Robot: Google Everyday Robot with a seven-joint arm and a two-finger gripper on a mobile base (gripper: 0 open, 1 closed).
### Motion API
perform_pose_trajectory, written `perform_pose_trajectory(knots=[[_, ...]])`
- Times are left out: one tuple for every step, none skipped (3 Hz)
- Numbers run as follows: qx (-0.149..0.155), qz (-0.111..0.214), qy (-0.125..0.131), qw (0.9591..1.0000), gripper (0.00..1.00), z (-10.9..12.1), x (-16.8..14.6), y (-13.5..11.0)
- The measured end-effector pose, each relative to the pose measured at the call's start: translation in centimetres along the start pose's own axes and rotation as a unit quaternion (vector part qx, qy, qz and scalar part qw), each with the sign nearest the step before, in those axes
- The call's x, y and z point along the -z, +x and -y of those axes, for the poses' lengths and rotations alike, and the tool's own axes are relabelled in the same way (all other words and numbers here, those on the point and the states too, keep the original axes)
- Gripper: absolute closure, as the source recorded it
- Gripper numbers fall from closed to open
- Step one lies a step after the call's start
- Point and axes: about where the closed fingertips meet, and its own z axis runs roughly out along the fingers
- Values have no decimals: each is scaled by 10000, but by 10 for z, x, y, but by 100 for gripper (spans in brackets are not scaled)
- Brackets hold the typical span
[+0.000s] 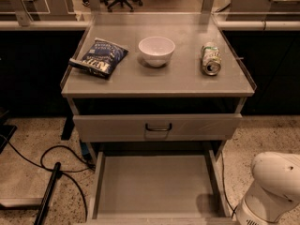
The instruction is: Close middle drawer
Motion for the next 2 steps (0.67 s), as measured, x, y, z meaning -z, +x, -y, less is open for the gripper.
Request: perform_pose_trajectory(knots=[[-154, 14, -298, 9994, 100, 2, -35, -1], [-416, 72, -590, 9974, 100, 11, -86, -2]])
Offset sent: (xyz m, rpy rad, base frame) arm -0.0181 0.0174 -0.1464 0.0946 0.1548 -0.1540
